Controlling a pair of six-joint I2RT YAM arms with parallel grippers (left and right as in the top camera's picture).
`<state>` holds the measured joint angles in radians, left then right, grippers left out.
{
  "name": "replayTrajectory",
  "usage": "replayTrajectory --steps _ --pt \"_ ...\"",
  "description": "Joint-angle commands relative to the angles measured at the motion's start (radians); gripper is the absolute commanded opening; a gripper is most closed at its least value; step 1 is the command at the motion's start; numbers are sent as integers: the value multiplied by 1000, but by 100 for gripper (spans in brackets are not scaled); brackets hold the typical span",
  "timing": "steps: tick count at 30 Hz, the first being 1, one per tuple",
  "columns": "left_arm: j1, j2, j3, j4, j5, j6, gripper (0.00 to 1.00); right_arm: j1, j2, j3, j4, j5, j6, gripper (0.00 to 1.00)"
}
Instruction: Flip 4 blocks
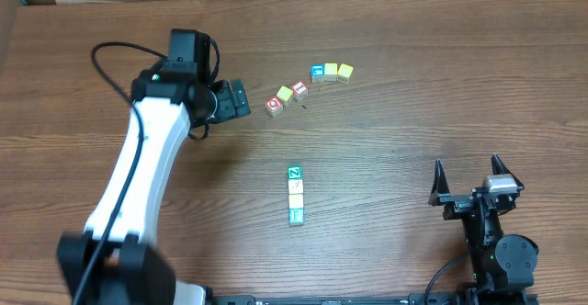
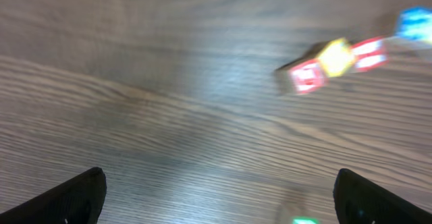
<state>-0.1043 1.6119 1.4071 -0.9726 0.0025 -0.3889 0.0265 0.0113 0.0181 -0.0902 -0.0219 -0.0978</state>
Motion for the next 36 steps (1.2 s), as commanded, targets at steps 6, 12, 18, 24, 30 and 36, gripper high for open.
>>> replayTrajectory --steps 6,12,18,24,30,36 --pt "-19 -391 9 2 -50 8 100 -5 -8 -10 6 -2 -4 100" --pt "-19 -620 2 1 -104 8 100 -5 -8 -10 6 -2 -4 100" --pt "-19 -884 -98 2 -109 8 99 -5 -8 -10 6 -2 -4 100" --pt "-19 -1139 -277 19 -111 8 100 -5 -8 -10 6 -2 -4 100" --pt "-19 -1363 -507 160 -128 9 100 -5 -8 -10 6 -2 -4 100" --pt "-19 -1542 -740 482 -141 52 100 -5 -8 -10 6 -2 -4 100"
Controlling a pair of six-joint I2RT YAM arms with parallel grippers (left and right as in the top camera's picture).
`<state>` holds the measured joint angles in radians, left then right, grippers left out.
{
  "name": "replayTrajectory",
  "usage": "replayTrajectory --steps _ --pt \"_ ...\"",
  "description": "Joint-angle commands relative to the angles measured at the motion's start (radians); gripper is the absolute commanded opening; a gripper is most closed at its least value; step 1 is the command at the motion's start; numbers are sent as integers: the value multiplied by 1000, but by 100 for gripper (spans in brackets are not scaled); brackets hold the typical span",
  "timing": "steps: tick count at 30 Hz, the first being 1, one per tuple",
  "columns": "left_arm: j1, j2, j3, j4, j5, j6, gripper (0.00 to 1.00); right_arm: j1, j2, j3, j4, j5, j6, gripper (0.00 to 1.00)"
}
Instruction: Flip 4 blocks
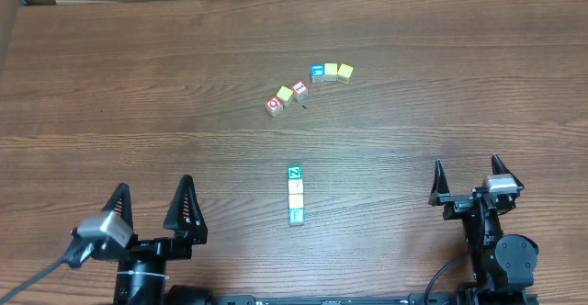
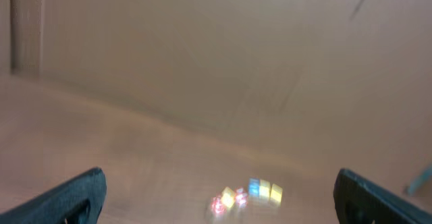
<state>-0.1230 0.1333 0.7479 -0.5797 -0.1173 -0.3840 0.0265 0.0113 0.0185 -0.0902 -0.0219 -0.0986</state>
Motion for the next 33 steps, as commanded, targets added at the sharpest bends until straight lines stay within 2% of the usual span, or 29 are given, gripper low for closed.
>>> replayTrajectory --steps 1,7,14,25,33 --pt "0 -85 -116 151 -20 63 100 -5 -8 -11 6 -2 -3 100" --pt "0 -130 -310 528 -12 126 100 -5 -8 -11 6 -2 -3 100" --pt "0 -130 -499 743 7 126 100 -5 -8 -11 6 -2 -3 100" --pt "56 -130 -746 849 42 124 100 -5 -8 -11 6 -2 -3 100" --pt "61 -130 -743 622 48 155 100 -5 -8 -11 6 -2 -3 100"
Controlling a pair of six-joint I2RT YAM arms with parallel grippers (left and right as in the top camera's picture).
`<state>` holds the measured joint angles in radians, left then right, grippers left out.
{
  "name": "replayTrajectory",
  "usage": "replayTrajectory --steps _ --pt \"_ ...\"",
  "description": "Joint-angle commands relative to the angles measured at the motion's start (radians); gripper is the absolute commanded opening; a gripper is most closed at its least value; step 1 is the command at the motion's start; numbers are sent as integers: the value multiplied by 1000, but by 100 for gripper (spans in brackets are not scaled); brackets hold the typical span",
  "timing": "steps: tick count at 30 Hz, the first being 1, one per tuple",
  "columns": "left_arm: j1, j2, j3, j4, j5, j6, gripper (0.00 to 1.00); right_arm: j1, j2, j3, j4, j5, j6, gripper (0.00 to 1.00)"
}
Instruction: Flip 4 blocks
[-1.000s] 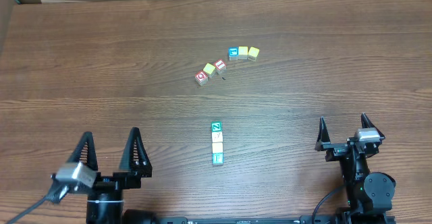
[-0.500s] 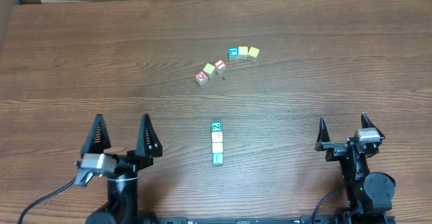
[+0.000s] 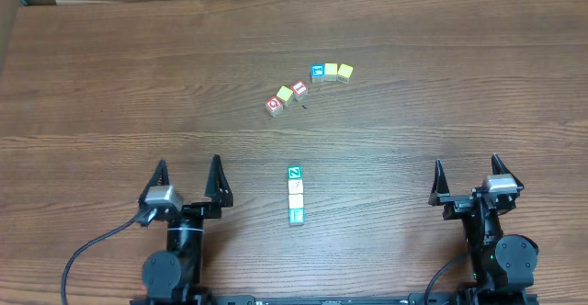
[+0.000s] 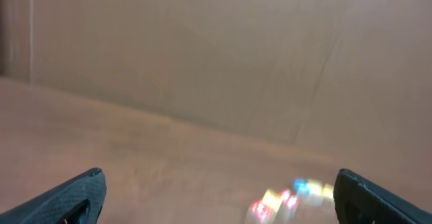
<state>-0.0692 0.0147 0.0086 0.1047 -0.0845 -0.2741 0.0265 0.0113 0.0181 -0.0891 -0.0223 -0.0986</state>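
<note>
Several small blocks lie on the wooden table. A column of blocks [image 3: 295, 195] with a green one at each end sits in the middle. A red-yellow-red row [image 3: 286, 97] and a blue-yellow-yellow row [image 3: 332, 72] lie farther back; the left wrist view shows them blurred [image 4: 290, 197]. My left gripper [image 3: 188, 181] stands open at the near left edge, its fingertips [image 4: 81, 193] wide apart and empty. My right gripper [image 3: 465, 178] stands open at the near right, empty.
A brown cardboard wall runs along the far edge of the wooden table [image 3: 441, 94], and fills the upper part of the left wrist view [image 4: 202, 48].
My left gripper has shifted right along the near edge, from about the far left corner to a spot closer to the middle column. The blocks and right arm are unchanged.
My left arm was stretched out with its open gripper just left of the red-yellow-red row. Then it was drawn back to the near left edge, pointing at the far wall. Now it sits a little farther right. No block has moved.
</note>
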Motion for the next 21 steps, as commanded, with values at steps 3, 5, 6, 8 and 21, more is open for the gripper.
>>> replayTrajectory --steps 3,5,6,8,21 --pt "7 -11 -4 -172 16 100 100 -5 -8 -10 5 -2 -3 100" --pt "6 -11 -4 -179 60 195 100 -5 -8 -10 5 -2 -3 100" --pt "6 -11 -4 -182 78 225 100 -5 -8 -10 5 -2 -3 100" --pt "5 -11 -4 -182 85 259 100 -5 -8 -10 5 -2 -3 100" --pt "3 -10 -4 -182 84 267 100 -5 -8 -10 5 -2 -3 100"
